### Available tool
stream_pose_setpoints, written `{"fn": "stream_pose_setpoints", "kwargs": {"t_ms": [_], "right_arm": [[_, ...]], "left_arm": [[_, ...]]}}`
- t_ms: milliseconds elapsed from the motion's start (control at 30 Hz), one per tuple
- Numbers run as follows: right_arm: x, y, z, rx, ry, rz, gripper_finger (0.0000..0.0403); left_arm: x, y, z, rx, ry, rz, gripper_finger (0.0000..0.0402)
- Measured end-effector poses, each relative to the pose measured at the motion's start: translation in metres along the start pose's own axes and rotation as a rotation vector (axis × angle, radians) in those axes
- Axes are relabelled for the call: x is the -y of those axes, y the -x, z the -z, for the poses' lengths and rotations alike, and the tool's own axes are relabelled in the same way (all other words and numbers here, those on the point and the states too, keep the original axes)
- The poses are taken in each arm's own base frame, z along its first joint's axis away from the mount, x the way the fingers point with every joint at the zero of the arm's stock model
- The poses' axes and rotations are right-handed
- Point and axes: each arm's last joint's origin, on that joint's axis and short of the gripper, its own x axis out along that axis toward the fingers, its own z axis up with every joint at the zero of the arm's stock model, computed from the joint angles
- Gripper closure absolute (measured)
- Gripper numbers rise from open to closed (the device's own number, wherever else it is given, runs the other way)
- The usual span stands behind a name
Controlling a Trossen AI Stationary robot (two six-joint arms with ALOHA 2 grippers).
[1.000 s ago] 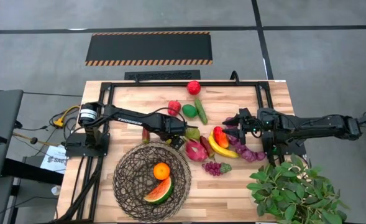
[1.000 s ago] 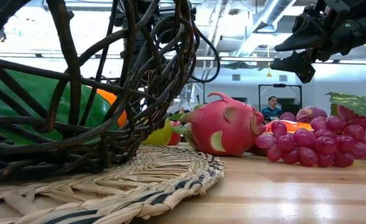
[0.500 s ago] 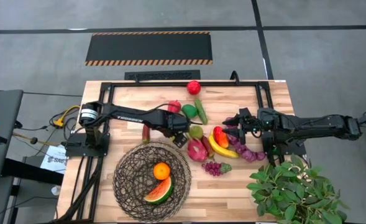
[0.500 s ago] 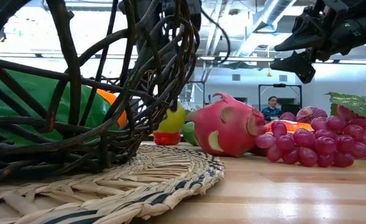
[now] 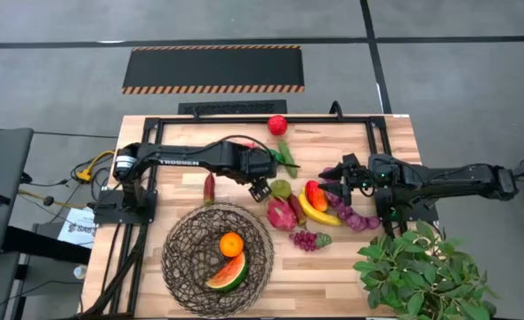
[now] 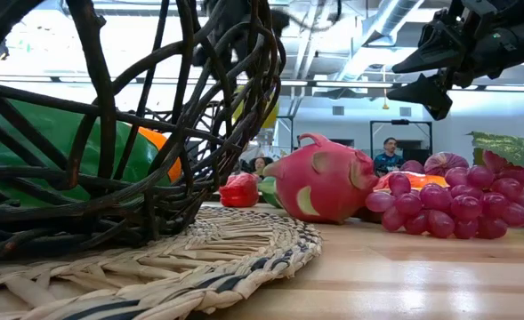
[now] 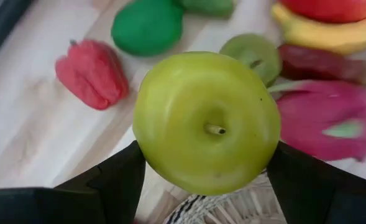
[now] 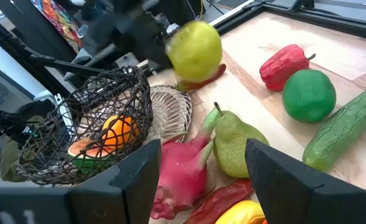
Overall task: Build produce basket
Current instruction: Put the green apple into the woven basket
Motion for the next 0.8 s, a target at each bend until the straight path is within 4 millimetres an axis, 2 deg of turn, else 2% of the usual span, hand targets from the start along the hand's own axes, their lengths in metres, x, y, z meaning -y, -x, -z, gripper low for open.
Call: {"fn": "stream_pose_setpoints", "kwargs": {"t_ms": [167,267,567,800], "right_arm": [[0.000,0.000,0.000,0.000,0.000,0.000,0.0148],[0.000,0.000,0.000,0.000,0.000,0.001,0.0148],[0.000,0.000,0.000,-0.001,0.000,0.002,0.0148],[0.000,0.000,0.000,-0.001,0.000,0.002,0.0148]], "left_arm": [[0.006,0.032,-0.005,0.052,-0.027,0.021,0.0124],[0.012,0.046,-0.001,0.071,-0.053,0.021,0.0124],[0.046,0.067,0.041,0.006,-0.118,0.014,0.0121],[0.071,0.089,0.075,0.007,-0.093,0.071,0.0112]]}}
